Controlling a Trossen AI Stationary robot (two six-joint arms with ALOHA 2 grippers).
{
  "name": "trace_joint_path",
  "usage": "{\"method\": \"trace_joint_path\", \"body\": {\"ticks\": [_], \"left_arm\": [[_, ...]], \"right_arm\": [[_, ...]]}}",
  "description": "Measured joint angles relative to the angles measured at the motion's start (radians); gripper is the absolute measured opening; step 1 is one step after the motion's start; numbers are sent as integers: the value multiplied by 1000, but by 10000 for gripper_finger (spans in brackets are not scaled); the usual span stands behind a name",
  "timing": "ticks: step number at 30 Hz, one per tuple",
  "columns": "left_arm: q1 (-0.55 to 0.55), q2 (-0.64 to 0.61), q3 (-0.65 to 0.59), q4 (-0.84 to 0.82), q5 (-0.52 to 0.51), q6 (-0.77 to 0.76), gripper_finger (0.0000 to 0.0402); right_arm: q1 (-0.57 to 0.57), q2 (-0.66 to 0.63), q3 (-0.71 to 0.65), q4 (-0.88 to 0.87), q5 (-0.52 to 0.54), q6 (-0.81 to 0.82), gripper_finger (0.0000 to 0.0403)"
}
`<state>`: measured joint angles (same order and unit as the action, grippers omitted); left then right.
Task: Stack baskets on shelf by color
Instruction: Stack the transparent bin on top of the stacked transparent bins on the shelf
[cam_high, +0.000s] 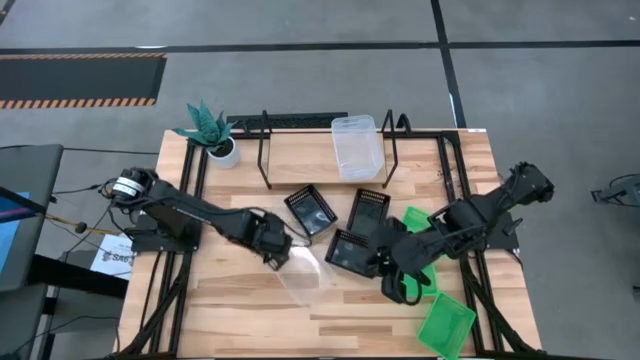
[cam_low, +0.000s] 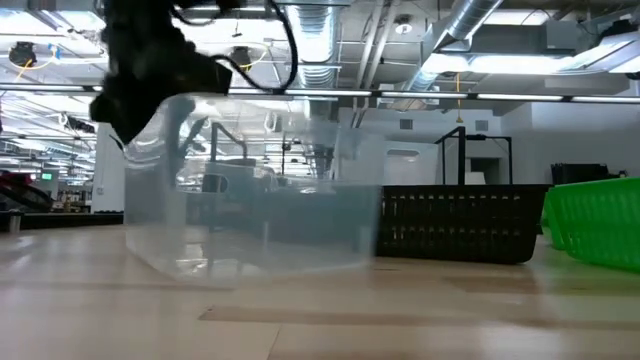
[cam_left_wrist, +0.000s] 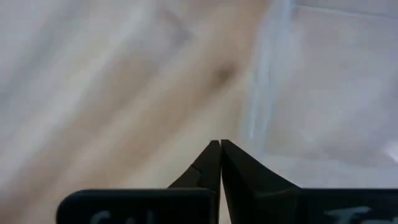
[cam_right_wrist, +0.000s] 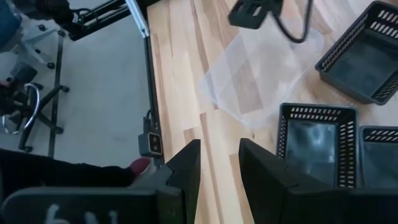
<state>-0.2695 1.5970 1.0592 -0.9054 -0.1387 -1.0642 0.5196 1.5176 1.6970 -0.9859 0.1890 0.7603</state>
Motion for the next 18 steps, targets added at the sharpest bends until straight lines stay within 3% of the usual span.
{"method": "trace_joint_path", "body": {"ticks": [4,9,18], "left_arm": [[-94,0,3,92,84,-135,0],[-200,0,13,235,136,-335,0],[-309,0,13,660,126,-511,0]], "right_arm": [[22,0,0,0,17,0,131],[55,28,0,-5,124,33,131],[61,214,-1,-160,111,381,131]]}}
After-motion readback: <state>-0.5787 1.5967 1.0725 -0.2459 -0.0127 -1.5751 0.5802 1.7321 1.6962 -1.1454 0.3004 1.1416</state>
